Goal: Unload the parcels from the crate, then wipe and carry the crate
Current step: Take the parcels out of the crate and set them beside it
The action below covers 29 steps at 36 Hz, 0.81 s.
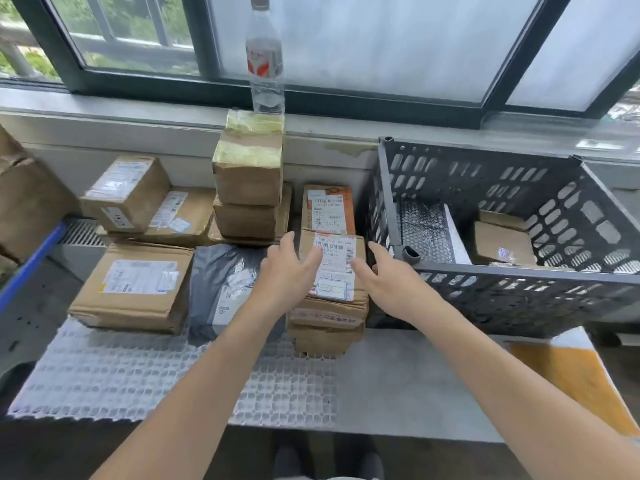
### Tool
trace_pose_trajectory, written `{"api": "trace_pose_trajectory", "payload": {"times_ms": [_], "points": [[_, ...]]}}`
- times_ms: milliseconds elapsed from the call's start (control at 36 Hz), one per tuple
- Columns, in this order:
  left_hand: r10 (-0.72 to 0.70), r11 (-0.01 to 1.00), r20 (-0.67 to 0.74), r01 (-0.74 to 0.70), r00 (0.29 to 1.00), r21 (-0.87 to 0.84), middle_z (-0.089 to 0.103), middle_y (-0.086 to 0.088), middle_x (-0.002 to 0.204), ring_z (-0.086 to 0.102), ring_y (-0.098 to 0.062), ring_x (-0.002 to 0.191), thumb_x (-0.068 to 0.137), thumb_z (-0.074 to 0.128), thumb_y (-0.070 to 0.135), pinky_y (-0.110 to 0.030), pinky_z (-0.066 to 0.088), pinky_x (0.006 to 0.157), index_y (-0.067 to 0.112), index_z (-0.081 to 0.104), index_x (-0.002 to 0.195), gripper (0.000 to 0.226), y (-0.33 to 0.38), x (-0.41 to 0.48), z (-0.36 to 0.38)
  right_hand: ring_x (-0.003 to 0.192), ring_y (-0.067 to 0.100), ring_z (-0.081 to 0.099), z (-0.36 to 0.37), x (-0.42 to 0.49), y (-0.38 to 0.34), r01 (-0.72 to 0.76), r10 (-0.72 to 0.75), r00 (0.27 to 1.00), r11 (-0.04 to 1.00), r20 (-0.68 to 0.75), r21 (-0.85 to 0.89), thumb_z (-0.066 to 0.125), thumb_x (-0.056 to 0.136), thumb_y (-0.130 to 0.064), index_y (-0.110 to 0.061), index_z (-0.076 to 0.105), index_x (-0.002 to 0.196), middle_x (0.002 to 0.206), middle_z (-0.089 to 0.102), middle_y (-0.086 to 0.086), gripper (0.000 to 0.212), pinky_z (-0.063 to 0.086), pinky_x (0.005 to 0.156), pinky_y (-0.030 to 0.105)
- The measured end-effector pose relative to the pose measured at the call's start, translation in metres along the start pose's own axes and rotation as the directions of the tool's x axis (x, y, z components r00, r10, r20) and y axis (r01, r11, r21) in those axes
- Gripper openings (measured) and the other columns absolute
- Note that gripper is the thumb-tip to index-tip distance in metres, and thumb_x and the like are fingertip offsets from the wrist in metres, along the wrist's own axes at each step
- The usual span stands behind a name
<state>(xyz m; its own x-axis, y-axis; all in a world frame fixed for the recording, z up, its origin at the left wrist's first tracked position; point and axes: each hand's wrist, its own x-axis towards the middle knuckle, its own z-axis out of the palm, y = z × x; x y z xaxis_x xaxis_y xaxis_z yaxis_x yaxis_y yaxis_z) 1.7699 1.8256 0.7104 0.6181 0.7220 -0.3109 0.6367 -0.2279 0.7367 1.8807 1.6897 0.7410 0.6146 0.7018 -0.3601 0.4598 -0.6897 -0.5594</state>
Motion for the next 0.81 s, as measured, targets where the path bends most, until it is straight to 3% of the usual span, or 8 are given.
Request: {"api": "trace_pose_trajectory", "payload": {"times_ms": [83, 167, 306, 389, 472, 639, 806], "points": [[0.112, 0.994, -0.061, -0.111, 0.992, 0.026, 0.026, -0.007, 0.156, 0.027, -0.027, 0.142, 0.095, 0.041, 0.056, -0.044, 0.029, 0.110, 0.024, 0.017, 0.155, 0.072, 0.016, -0.004, -0.011, 0.099, 0.008, 0.048, -0.013, -0.012, -0.009, 0.063, -0.063, 0.998, 0.998, -0.024, 0.010, 0.035, 0.102, -0.051, -0.027, 0.026, 0.152, 0.129, 0.059, -0.004, 0.056, 0.037, 0.080, 0.025], [0.224, 0.974, -0.107, -0.223, 0.969, 0.023, 0.029, -0.004, 0.154, 0.029, -0.022, 0.140, 0.096, 0.044, 0.054, -0.039, 0.030, 0.108, 0.026, 0.021, 0.153, 0.067, 0.033, -0.009, -0.019, 0.092, 0.003, 0.051, -0.032, -0.021, -0.017, 0.125, -0.123, 0.991, 0.992, -0.057, 0.033, 0.037, 0.100, -0.052, -0.033, 0.029, 0.150, 0.113, 0.060, -0.013, 0.054, 0.038, 0.076, 0.022], [0.353, 0.935, -0.131, -0.353, 0.926, 0.025, 0.027, -0.001, 0.155, 0.025, -0.019, 0.142, 0.095, 0.046, 0.055, -0.040, 0.027, 0.112, 0.026, 0.020, 0.154, 0.071, 0.065, -0.008, -0.015, 0.113, 0.010, 0.054, -0.063, -0.021, -0.012, 0.166, -0.149, 0.964, 0.984, -0.221, 0.061, 0.043, 0.097, -0.054, -0.037, 0.033, 0.147, 0.128, 0.058, -0.007, 0.053, 0.043, 0.095, 0.030], [0.426, 0.904, -0.116, -0.425, 0.897, 0.040, 0.027, -0.002, 0.155, 0.023, -0.018, 0.142, 0.094, 0.049, 0.053, -0.038, 0.025, 0.113, 0.023, 0.020, 0.154, 0.073, 0.087, -0.006, -0.002, 0.111, 0.012, 0.057, -0.079, -0.016, 0.005, 0.169, -0.146, 0.947, 0.984, -0.286, 0.055, 0.047, 0.096, -0.053, -0.038, 0.032, 0.147, 0.129, 0.056, -0.005, 0.055, 0.047, 0.096, 0.034], [0.485, 0.874, -0.094, -0.480, 0.869, 0.077, 0.026, -0.001, 0.154, 0.021, -0.018, 0.142, 0.094, 0.051, 0.052, -0.035, 0.024, 0.112, 0.023, 0.019, 0.154, 0.074, 0.107, -0.002, 0.016, 0.122, 0.012, 0.051, -0.095, -0.007, 0.027, 0.167, -0.153, 0.932, 0.986, -0.327, 0.016, 0.050, 0.095, -0.053, -0.036, 0.030, 0.148, 0.137, 0.051, -0.004, 0.060, 0.043, 0.098, 0.031], [0.557, 0.822, -0.049, -0.541, 0.829, 0.178, 0.030, -0.004, 0.152, 0.022, -0.021, 0.141, 0.094, 0.054, 0.045, -0.035, 0.024, 0.112, 0.019, 0.020, 0.154, 0.073, 0.149, 0.013, 0.062, 0.130, 0.016, 0.046, -0.130, 0.017, 0.082, 0.111, -0.122, 0.939, 0.992, -0.323, -0.053, 0.054, 0.091, -0.058, -0.038, 0.027, 0.149, 0.147, 0.043, 0.001, 0.068, 0.043, 0.102, 0.037], [0.488, 0.861, 0.002, -0.482, 0.873, 0.165, 0.029, -0.007, 0.151, 0.025, -0.023, 0.139, 0.096, 0.053, 0.035, -0.033, 0.025, 0.110, 0.019, 0.022, 0.153, 0.067, 0.189, 0.038, 0.111, 0.121, 0.023, 0.054, -0.166, 0.051, 0.135, 0.044, -0.064, 0.978, 0.994, -0.197, -0.101, 0.054, 0.093, -0.055, -0.031, 0.026, 0.151, 0.146, 0.044, 0.008, 0.069, 0.045, 0.094, 0.035]]}}
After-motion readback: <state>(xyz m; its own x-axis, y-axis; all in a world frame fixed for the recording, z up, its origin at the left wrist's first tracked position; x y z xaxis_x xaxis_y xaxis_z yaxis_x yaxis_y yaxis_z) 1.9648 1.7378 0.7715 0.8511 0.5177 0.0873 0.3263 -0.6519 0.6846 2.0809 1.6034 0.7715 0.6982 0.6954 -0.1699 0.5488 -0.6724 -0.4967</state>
